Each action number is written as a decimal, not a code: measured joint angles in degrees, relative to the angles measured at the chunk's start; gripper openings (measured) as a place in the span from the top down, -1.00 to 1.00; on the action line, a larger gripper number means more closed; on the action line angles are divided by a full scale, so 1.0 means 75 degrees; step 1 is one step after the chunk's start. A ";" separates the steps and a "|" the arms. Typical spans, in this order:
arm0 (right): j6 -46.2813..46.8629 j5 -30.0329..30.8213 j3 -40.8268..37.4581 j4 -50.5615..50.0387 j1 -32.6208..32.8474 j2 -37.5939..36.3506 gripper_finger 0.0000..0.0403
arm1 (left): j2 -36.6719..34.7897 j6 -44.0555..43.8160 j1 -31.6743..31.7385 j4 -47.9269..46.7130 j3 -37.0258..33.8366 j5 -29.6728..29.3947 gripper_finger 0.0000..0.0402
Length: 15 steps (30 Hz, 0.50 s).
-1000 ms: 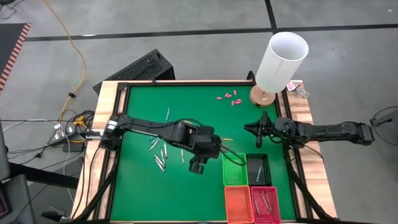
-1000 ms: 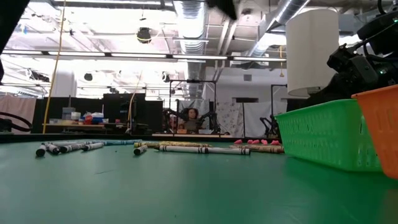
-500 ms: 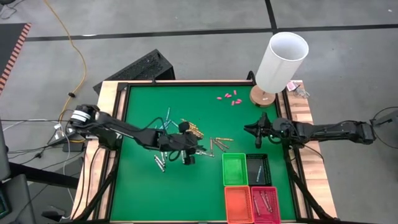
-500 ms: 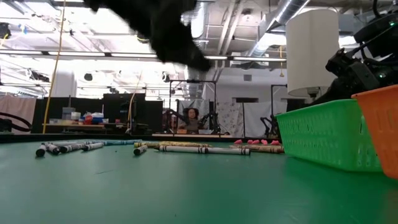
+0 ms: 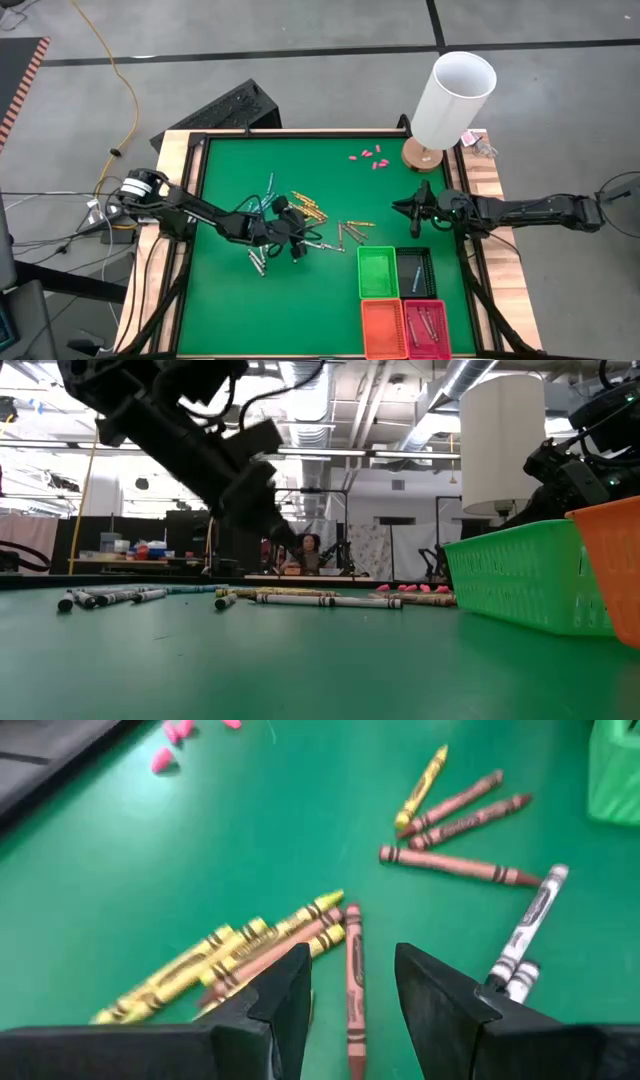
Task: Sort crayons
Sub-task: Put the brown crayon into the red bin
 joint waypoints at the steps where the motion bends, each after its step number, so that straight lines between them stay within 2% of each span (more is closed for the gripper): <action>1: 0.0002 0.0000 0.0000 0.0003 0.0000 0.0000 0.66 | 0.0068 -0.0023 -0.0021 -0.0022 -0.0003 -0.0006 0.33; 8: 0.0052 0.0003 0.0000 0.0006 0.0000 0.0003 0.66 | 0.1081 0.0101 -0.0056 0.0903 0.0073 0.0061 0.33; 15: 0.0119 0.0003 0.0000 0.0008 0.0000 0.0050 0.66 | 0.1445 0.0097 -0.0049 0.0870 0.0119 -0.0010 0.33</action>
